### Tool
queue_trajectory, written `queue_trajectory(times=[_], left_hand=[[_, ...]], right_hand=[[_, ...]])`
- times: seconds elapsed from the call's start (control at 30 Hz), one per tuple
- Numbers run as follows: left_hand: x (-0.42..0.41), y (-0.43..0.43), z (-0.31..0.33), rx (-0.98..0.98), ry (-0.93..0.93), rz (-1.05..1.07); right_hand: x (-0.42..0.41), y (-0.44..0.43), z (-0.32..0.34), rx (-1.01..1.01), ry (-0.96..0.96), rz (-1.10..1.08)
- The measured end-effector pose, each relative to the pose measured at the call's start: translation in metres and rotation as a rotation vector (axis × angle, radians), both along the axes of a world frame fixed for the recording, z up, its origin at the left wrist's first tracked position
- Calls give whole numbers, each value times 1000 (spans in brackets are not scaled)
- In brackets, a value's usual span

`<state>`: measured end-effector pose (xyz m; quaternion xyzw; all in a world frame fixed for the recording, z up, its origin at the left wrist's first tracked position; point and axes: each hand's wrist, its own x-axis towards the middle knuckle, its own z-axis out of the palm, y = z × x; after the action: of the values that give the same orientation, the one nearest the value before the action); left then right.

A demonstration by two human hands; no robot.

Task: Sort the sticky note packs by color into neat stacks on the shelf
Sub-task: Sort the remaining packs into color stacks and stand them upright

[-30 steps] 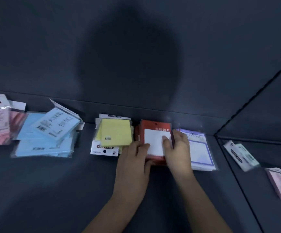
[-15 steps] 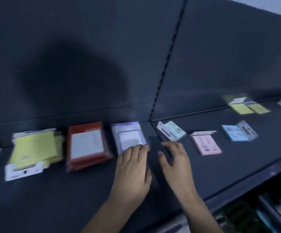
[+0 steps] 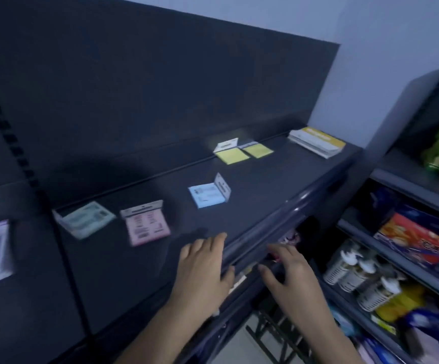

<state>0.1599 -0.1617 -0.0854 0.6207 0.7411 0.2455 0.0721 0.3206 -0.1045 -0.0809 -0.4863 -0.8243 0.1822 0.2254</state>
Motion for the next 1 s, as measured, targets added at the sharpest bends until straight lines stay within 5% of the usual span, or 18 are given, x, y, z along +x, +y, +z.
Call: queue_trajectory(times=[0.63, 1.0], left_hand=[[-3, 222, -1, 38, 20, 206], [-49, 345, -7, -229, -49, 380]], right_hand=[[54, 195, -20, -72, 54, -27], [30, 328, -22, -112, -44, 4]])
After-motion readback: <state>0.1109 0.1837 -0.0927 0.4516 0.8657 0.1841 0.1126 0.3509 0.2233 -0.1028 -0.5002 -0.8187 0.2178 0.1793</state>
